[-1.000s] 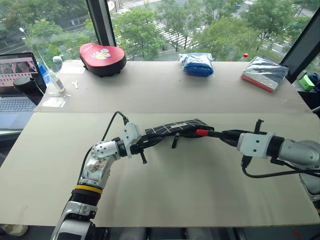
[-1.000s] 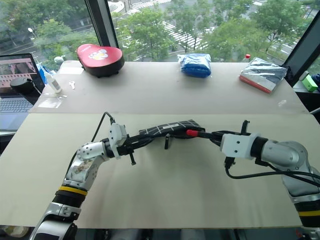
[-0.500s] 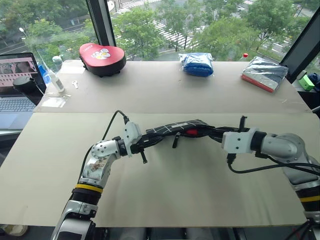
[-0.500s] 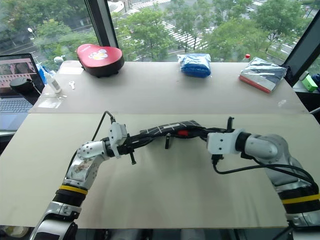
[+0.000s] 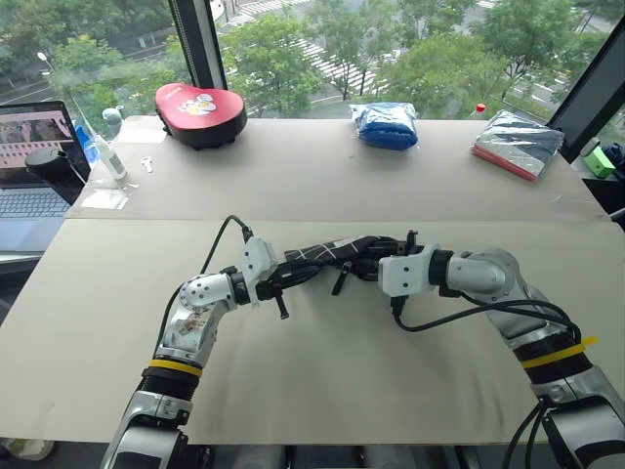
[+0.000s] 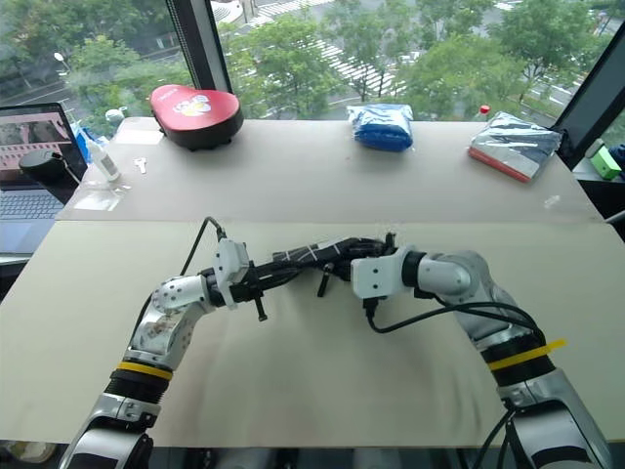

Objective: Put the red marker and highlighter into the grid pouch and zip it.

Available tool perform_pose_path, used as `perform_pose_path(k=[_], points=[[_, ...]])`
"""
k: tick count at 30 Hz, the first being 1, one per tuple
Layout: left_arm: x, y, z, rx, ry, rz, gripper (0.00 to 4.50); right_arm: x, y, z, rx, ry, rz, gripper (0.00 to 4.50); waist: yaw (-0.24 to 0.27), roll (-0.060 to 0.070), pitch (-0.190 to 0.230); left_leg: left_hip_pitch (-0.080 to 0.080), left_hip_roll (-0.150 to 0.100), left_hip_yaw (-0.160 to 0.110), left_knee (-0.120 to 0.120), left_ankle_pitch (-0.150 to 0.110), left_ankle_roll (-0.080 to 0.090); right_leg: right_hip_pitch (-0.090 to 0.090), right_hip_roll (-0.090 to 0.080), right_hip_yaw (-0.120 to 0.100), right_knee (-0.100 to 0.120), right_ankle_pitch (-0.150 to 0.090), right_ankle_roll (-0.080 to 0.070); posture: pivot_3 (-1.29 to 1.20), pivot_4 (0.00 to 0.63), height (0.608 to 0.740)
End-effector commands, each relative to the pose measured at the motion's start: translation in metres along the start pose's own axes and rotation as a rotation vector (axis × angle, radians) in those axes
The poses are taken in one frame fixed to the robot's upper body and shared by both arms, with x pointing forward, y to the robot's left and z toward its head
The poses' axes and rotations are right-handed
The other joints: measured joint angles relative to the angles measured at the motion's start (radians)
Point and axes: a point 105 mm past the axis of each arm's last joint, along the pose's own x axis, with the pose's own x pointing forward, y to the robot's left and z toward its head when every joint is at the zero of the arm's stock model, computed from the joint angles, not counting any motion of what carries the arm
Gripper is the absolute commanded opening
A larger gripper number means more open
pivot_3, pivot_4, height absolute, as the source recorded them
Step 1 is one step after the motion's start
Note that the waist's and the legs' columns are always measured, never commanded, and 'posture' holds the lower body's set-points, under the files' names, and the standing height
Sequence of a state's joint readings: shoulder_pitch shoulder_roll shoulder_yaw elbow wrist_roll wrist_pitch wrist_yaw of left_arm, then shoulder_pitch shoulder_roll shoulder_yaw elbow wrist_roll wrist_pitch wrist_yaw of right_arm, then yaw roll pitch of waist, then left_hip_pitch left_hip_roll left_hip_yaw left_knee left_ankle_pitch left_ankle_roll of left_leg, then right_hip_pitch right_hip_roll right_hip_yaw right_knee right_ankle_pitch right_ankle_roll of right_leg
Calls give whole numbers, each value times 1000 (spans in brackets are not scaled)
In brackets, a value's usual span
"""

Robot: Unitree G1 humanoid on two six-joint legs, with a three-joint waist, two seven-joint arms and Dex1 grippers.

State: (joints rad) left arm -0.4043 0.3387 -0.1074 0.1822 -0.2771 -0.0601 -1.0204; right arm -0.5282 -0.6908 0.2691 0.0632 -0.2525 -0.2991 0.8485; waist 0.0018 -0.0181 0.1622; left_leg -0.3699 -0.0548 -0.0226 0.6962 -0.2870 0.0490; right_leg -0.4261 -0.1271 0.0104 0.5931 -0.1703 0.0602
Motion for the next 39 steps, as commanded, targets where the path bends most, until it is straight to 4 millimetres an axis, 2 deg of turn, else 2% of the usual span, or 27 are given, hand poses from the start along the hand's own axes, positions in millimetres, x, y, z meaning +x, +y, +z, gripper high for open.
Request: perform_pose_path(k=[1, 5, 8, 12, 15, 19, 21, 23, 27, 30, 33, 39], points=[[1, 1, 13, 40, -47, 7, 0, -16, -19, -6, -24, 20, -65, 3454, 0, 0, 0, 0, 0, 0, 0, 0, 0, 0, 0, 0, 0, 0, 0, 0, 150, 740], [1, 1, 14, 40, -47, 8, 0, -38, -37, -8, 64, 6, -147, 3454, -1, 0, 0, 0, 0, 0, 0, 0, 0, 0, 0, 0, 0, 0, 0, 0, 150, 740], [1, 1, 14, 41, -47, 8, 0, -65, -46, -6, 356, -40, -185, 3454, 3, 0, 0, 0, 1, 0, 0, -1, 1, 0, 0, 0, 0, 0, 0, 0, 150, 740], [1, 1, 14, 42, -44, 6, 0, -100, -30, 20, 822, -199, -63, 3454, 11, 0, 0, -2, 1, -1, 0, -2, 3, 0, -1, 0, 0, 0, 0, 0, 150, 740], [0, 1, 13, 41, -42, 4, 0, -110, -5, 29, 972, -210, 43, 3454, 11, 0, 0, -2, 2, -2, -1, -3, 4, 0, -1, 0, -1, 0, 0, 0, 150, 740], [2, 1, 13, 40, -43, 1, 0, -95, 39, 28, 1063, -119, 133, 3454, 9, 0, 0, -1, 2, -2, 0, -3, 5, 1, -1, -1, -2, 0, 0, 0, 150, 740], [3, 1, 14, 40, -44, -2, 0, -79, 56, 24, 1071, -72, 140, 3454, 8, 0, 0, -1, 1, 0, 0, -3, 5, 0, -1, 1, -1, 0, 0, 0, 150, 740], [3, 1, 14, 42, -45, -6, 0, -56, 62, 15, 1086, -31, 77, 3454, 7, -1, 0, -1, 2, 0, 0, -3, 4, 0, -1, 0, 0, 0, 0, 0, 150, 740], [3, 1, 14, 43, -44, -9, 0, -22, 59, 11, 1103, -5, -11, 3454, 5, -1, 1, -1, 1, 0, 1, -1, 2, -1, -1, 1, 1, 0, 0, 0, 150, 740], [4, 0, 14, 43, -44, -11, 0, 3, 51, 24, 1090, -57, -22, 3454, 7, -2, 1, -1, 0, -1, 1, -1, 1, -2, -1, 0, 1, 0, 0, 0, 150, 740], [4, -1, 14, 43, -45, -12, 0, 15, 42, 27, 1104, -75, -45, 3454, 9, -2, 1, -1, 0, -1, 0, -1, 1, -2, -1, 0, 1, 0, 0, 0, 150, 740], [4, -2, 14, 41, -44, -12, 0, 29, 22, 40, 1102, -145, -54, 3454, 6, -2, 1, -1, 0, -1, 0, -1, 1, -2, -1, 0, 1, 0, 0, 0, 150, 740]])
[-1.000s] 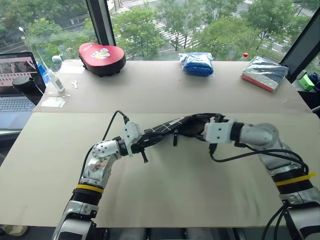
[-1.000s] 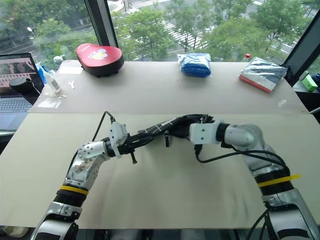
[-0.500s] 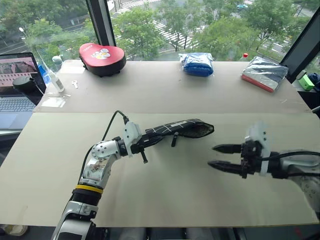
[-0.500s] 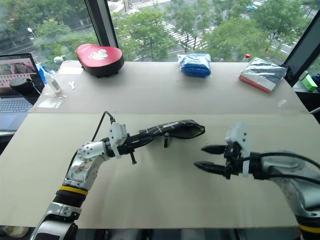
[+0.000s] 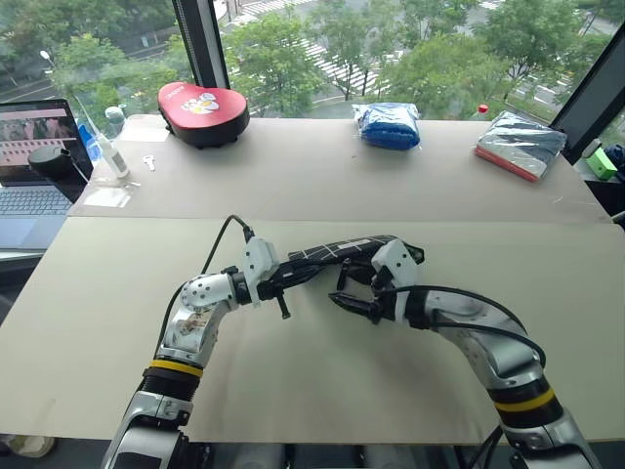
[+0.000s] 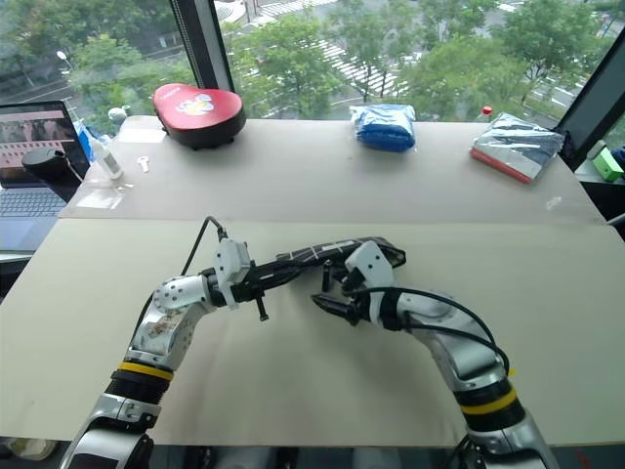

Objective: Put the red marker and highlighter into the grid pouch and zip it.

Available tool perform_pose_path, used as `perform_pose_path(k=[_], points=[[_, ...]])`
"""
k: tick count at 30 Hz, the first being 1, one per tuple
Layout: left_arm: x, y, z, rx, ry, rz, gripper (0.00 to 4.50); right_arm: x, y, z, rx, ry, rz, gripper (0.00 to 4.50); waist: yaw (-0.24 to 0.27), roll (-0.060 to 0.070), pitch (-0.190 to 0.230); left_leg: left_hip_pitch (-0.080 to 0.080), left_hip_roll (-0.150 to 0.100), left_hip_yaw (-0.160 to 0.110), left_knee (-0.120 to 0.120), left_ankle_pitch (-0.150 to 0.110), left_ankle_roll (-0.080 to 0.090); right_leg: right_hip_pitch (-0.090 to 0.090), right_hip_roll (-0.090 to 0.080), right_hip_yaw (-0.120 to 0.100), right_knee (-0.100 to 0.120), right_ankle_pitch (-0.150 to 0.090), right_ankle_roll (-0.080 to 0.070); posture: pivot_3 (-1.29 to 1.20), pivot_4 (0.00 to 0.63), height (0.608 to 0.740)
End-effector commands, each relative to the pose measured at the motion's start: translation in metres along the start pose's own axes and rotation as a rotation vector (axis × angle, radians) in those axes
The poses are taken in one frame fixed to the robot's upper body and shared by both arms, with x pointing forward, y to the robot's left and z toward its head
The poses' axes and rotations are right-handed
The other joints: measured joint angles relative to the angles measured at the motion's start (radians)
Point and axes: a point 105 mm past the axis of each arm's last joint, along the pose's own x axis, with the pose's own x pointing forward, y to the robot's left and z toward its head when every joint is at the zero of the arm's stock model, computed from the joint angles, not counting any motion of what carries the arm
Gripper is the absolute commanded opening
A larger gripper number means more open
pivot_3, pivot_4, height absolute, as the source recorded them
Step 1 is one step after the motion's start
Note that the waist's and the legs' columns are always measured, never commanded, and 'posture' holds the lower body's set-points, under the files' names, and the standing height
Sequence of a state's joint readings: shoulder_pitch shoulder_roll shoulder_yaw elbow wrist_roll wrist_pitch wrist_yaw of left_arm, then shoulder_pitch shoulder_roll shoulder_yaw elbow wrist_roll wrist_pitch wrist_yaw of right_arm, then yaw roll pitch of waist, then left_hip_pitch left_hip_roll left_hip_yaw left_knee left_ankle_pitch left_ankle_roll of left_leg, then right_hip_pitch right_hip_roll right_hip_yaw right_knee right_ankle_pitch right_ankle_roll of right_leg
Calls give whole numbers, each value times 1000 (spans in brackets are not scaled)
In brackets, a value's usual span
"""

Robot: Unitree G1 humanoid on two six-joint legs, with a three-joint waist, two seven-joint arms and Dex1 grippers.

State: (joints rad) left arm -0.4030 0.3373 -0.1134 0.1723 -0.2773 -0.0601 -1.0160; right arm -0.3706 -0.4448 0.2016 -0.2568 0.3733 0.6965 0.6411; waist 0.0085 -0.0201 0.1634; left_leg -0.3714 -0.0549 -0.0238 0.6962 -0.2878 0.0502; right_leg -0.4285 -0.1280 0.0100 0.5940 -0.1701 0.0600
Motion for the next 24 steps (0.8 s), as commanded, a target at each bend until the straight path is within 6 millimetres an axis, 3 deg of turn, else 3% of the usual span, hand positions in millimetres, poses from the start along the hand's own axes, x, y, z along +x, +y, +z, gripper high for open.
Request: perform_pose_path(k=[1, 6, 12, 20, 24], points=[[2, 0, 12, 36, -40, -7, 0, 4, 2, 17, -34, -36, 16, 3454, -2, 0, 0, 0, 0, 0, 0, 0, 0, 0, 0, 0, 0, 0, 0, 0, 150, 740], [1, 0, 12, 37, -40, -3, 0, 0, -1, 19, -44, -47, 10, 2280, -2, 0, 0, 0, 0, 0, 0, 0, 0, 0, 1, 0, 0, 0, 0, 0, 150, 740], [1, 0, 12, 38, -39, -2, 0, -8, -1, 21, -47, -54, 28, 122, -3, 0, 0, 0, 0, 0, -1, 0, 0, -1, 1, 0, 0, 0, 0, 0, 150, 740], [3, 0, 13, 39, -43, -3, 0, -16, -4, 21, -67, -50, 20, 57, -4, 0, 0, 0, 0, 0, -1, 0, 0, 0, 1, 0, 0, 0, 0, 0, 150, 740], [3, 0, 13, 39, -44, 0, 0, -34, -14, 11, -74, 26, -3, 57, -1, 0, 0, 0, 0, 0, 0, 0, 0, 0, 1, 0, 0, 0, 0, 0, 150, 740]])
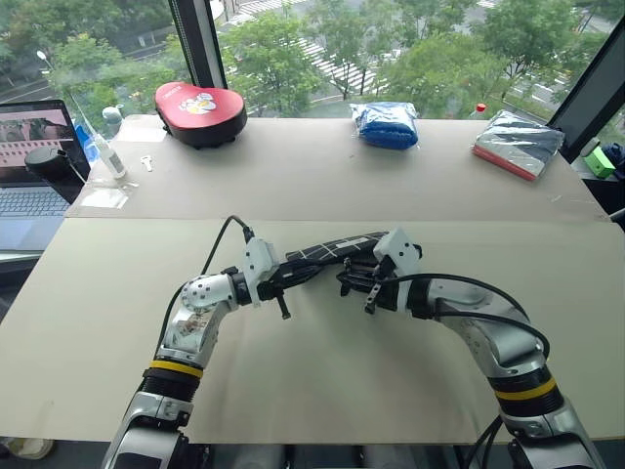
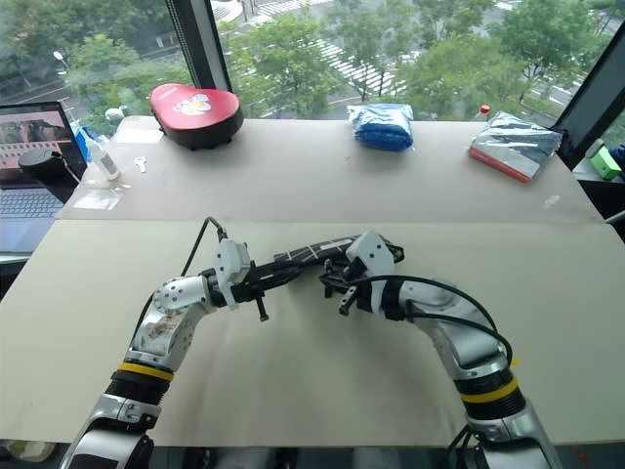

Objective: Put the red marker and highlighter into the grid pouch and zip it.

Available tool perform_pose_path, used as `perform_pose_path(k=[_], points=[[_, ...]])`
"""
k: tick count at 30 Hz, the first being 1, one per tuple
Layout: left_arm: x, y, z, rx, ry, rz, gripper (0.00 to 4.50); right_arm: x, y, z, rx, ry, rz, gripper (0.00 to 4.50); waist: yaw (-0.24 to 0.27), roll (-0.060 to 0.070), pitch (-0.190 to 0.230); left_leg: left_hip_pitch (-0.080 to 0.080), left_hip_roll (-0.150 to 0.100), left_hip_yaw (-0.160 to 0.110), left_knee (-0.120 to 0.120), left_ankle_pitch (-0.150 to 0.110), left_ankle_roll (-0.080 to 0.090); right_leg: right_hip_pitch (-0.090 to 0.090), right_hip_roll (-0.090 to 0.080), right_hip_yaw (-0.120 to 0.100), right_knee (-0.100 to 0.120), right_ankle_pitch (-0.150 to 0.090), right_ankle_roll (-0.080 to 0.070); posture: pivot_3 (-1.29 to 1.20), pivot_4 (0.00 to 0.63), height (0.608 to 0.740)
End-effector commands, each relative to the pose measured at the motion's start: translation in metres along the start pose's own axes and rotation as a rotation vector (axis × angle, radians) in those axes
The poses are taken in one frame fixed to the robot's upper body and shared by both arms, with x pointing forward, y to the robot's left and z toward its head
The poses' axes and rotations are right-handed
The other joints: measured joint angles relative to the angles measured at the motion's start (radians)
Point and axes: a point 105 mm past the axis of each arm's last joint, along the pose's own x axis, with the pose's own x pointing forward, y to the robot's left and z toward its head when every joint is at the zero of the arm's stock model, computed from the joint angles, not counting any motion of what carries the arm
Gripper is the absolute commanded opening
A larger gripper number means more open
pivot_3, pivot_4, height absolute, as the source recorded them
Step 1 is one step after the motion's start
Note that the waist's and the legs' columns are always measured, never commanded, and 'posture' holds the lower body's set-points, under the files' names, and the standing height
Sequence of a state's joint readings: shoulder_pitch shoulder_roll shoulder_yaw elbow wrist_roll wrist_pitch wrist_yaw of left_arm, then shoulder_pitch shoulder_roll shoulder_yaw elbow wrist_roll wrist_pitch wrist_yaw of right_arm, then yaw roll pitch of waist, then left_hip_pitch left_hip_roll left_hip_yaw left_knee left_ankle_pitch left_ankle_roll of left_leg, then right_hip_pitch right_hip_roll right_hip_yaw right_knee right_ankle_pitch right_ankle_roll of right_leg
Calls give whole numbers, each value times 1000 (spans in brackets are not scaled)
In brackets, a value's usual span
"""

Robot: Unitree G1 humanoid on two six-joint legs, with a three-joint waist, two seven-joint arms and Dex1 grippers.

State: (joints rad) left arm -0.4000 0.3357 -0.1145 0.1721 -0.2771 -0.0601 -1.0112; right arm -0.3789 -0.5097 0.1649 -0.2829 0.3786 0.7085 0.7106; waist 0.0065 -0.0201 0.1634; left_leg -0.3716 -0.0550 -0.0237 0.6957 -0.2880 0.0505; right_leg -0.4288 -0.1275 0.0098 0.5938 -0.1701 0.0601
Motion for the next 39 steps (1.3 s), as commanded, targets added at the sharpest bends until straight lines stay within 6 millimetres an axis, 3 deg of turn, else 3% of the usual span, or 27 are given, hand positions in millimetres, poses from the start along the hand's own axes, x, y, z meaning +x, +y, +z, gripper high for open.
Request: perform_pose_path(k=[1, 5, 11, 20, 23, 29, 33, 39], points=[[3, 0, 14, 42, -44, -3, 0, -28, -10, -1, -43, 40, -23, 57, 4, 0, 0, 0, 0, 0, 0, 0, 0, 0, 0, 0, 0, 0, 0, 0, 150, 740], [2, 0, 13, 39, -42, -2, 0, -69, -32, -18, -71, 159, -92, 57, 6, 0, 0, -1, 0, 0, 0, -1, 1, 1, 0, 0, -1, 0, 0, 0, 150, 740], [2, 0, 12, 36, -42, -2, 0, -107, -59, -29, -79, 248, -208, 57, 0, 0, 0, 0, 1, 1, 0, -1, 1, 1, 0, 0, -1, 0, 0, 0, 150, 740], [3, 0, 12, 33, -46, -6, 0, -114, -78, -26, -65, 207, -312, 57, 3, 0, 0, 0, 1, 1, 0, -1, 1, 1, 0, 0, -1, 0, 0, 0, 150, 740], [3, 0, 12, 34, -45, -8, 0, -112, -78, -20, -45, 154, -302, 847, 4, 0, 0, 0, 1, 1, 0, -1, 1, 1, 0, 0, -1, 0, 0, 0, 150, 740], [4, 0, 13, 35, -48, -15, 0, -109, -48, -20, 56, 121, -150, 2946, 5, 0, 0, 0, 1, 0, 0, -1, 1, 1, 0, 0, -1, 0, 0, 0, 150, 740], [4, 0, 13, 35, -50, -20, 0, -117, -35, -21, 128, 124, -78, 2946, 7, -1, 0, -1, 1, 0, 1, -1, 1, 2, -1, 0, -1, 0, 0, 0, 150, 740], [3, -4, 7, 68, -13, -67, 0, -171, -53, -7, 81, 118, -198, 2946, 8, 0, 0, -1, 1, 0, 1, -1, 2, 2, -1, 0, -1, 0, 0, 0, 150, 740]])
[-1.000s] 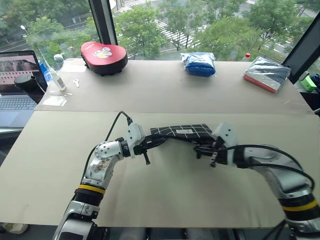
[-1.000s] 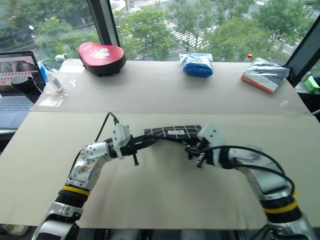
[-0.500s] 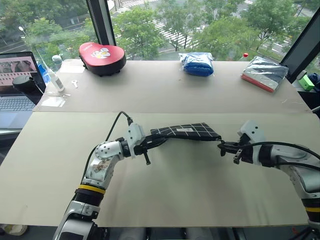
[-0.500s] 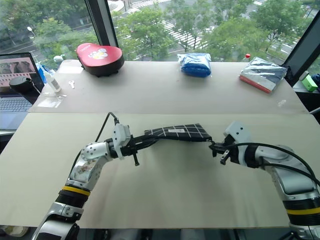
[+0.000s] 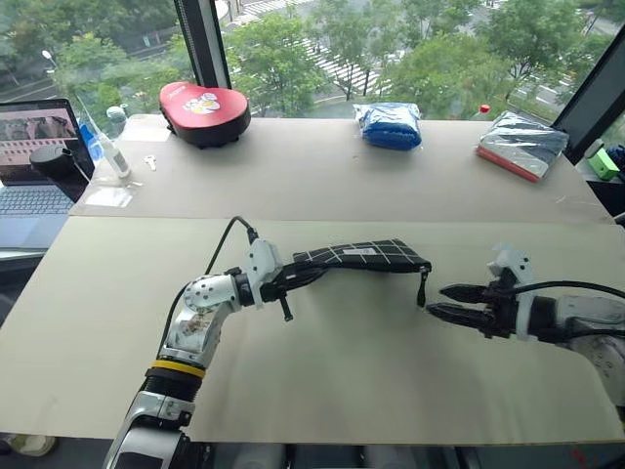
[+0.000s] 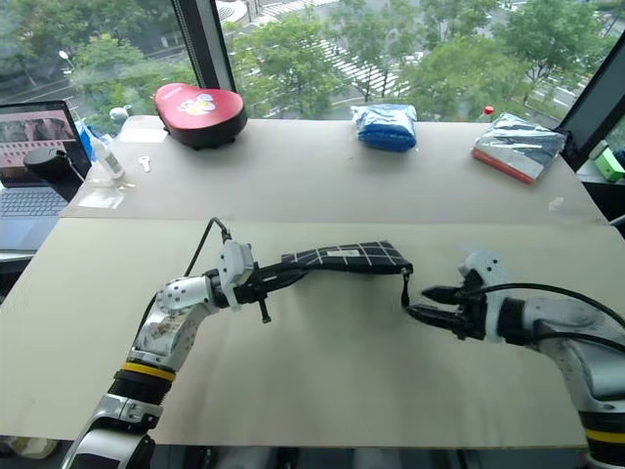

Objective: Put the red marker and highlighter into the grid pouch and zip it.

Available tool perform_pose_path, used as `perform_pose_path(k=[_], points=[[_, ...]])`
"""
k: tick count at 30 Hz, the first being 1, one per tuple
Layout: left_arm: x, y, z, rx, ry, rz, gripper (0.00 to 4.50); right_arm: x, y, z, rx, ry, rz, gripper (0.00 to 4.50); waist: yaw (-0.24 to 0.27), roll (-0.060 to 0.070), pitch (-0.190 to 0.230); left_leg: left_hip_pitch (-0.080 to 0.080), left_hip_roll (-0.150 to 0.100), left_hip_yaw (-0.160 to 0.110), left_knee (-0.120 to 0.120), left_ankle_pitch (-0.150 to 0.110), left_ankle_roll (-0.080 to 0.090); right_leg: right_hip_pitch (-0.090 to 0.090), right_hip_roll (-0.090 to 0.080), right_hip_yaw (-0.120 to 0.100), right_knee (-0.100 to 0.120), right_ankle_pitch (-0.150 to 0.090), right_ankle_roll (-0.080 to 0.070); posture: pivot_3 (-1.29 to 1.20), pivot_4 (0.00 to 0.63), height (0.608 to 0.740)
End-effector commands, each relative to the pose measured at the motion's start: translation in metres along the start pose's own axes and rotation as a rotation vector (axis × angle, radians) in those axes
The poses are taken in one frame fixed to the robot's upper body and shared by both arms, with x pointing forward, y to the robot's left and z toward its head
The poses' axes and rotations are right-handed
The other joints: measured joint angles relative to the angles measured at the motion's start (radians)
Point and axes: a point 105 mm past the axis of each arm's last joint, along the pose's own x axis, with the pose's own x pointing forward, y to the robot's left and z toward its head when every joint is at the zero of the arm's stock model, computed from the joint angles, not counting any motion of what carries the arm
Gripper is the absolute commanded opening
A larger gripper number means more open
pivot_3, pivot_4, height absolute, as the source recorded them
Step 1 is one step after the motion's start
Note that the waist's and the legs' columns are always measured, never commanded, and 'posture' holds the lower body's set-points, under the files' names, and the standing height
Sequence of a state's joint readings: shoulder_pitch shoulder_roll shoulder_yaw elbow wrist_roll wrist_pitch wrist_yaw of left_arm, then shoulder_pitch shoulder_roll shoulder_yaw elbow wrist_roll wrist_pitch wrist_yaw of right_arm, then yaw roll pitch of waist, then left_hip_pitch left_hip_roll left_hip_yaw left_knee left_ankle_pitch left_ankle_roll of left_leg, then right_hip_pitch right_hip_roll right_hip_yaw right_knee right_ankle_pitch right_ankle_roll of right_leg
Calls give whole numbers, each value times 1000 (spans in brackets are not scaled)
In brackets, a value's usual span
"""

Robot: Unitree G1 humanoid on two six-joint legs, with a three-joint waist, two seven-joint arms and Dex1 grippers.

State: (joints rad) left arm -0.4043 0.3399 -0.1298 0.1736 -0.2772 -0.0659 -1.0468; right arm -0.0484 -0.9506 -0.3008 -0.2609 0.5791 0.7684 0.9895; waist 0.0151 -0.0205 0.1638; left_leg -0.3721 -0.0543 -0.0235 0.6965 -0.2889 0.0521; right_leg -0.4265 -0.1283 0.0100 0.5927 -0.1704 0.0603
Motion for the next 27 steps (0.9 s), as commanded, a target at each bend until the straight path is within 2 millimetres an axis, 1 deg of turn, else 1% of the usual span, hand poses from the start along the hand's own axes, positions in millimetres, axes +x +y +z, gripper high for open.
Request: perform_pose_path(k=[1, 3, 4, 6, 7, 8, 9, 10, 11, 13, 14, 15, 17, 19, 21, 23, 25, 27], points=[[1, 3, 5, 63, -3, -11, 0, -32, -8, 26, -51, -106, -53, 2946, -1, 0, 0, 0, 0, 0, 0, 0, 0, 0, 0, 0, 0, 0, 0, 0, 150, 740], [0, 3, 3, 66, 8, -14, 0, -44, -9, 35, -49, -152, -70, 2946, -3, 0, 0, 1, 1, 0, 0, 0, 0, 1, 0, 0, 0, 0, 0, 0, 150, 740], [0, 3, 3, 72, 8, -19, 0, -47, -8, 37, -47, -164, -73, 2946, -4, 0, 0, 1, 1, 0, 0, 0, 0, 1, 0, 0, 0, 0, 0, 0, 150, 740], [-2, -1, 4, 42, -5, -60, 849, -48, -5, 38, -41, -174, -69, 3031, -4, 0, 0, 1, 1, 0, 0, 0, 0, 1, 0, 0, 0, 0, 0, 0, 150, 740], [-3, -2, 5, 45, -8, -70, 1117, -47, -2, 37, -39, -170, -66, 3031, -3, 0, 0, 1, 1, 0, 0, 0, 0, 1, 0, 0, 0, 0, 0, 0, 150, 740], [-4, -3, 6, 49, -10, -75, 1534, -46, -1, 36, -37, -167, -64, 3031, -3, 0, 0, 1, 1, 0, 0, 0, 0, 1, 0, 0, 0, 0, 0, 0, 150, 740], [-4, -3, 7, 56, -9, -76, 1788, -46, 0, 35, -36, -165, -64, 3031, -3, 0, 0, 1, 1, 0, 0, 0, 0, 1, 0, 0, 0, 0, 0, 0, 150, 740], [-5, -3, 7, 41, -12, -80, 2293, -44, 1, 34, -35, -161, -63, 3031, -3, 0, 0, 1, 1, 0, 0, 0, 0, 1, 0, 0, 0, 0, 0, 0, 150, 740], [-5, -3, 8, 28, -15, -86, 2538, -43, 2, 33, -34, -158, -62, 3031, -3, 0, 0, 1, 1, 0, 0, 0, 0, 1, 0, 0, 0, 0, 0, 0, 150, 740], [-14, -3, 18, -32, -50, -99, 3347, -38, 3, 27, -21, -147, -63, 3031, -3, 0, 0, 1, 1, 0, 0, 0, 0, 1, 0, 0, 0, 0, 0, 0, 150, 740], [-17, -1, 28, -106, -90, -78, 3681, -36, 3, 25, -16, -145, -62, 3031, -3, 0, 0, 1, 1, 0, 0, 0, 0, 1, 0, 0, 0, 0, 0, 0, 150, 740], [-20, 3, 36, -190, -128, -54, 4161, -35, 3, 25, -14, -145, -63, 3031, -4, 0, 0, 1, 1, 0, 0, 0, 0, 1, 0, 0, 0, 0, 0, 0, 150, 740], [-25, 9, 49, -304, -174, -27, 4161, -34, 2, 26, -8, -149, -64, 3031, -4, 0, 0, 0, 1, 0, 0, 0, 0, 0, 0, 0, 1, 0, 1, 0, 150, 740], [-33, 16, 53, -419, -167, 24, 4161, -33, -1, 25, -8, -150, -69, 3031, -5, 0, 0, 1, 1, 0, 0, 0, 0, 0, 0, 0, 1, -1, 1, 0, 150, 740], [-46, 27, 51, -484, -133, 125, 4161, -32, -3, 26, -6, -157, -68, 3031, -6, 0, 0, 1, 1, 0, 0, 0, 0, 1, 0, 0, 1, -1, 1, 0, 150, 740], [-60, 35, 46, -503, -81, 229, 4161, -32, -6, 27, -13, -166, -73, 3031, -8, 0, 0, 2, 1, 0, 0, 0, 0, 1, 0, 0, 1, -1, 1, 0, 150, 740], [-91, 43, 36, -527, -14, 349, 4161, -31, -13, 22, -18, -171, -85, 3031, -9, 0, 0, 2, 1, 0, 0, 0, 0, 1, 1, 0, 1, -1, 1, 0, 150, 740], [-121, 48, 34, -530, 0, 447, 4161, -30, -20, 15, -2, -174, -102, 3031, -18, 0, 0, 2, 1, 0, -1, 0, 0, 1, 1, 1, 1, -1, 1, 0, 150, 740]])
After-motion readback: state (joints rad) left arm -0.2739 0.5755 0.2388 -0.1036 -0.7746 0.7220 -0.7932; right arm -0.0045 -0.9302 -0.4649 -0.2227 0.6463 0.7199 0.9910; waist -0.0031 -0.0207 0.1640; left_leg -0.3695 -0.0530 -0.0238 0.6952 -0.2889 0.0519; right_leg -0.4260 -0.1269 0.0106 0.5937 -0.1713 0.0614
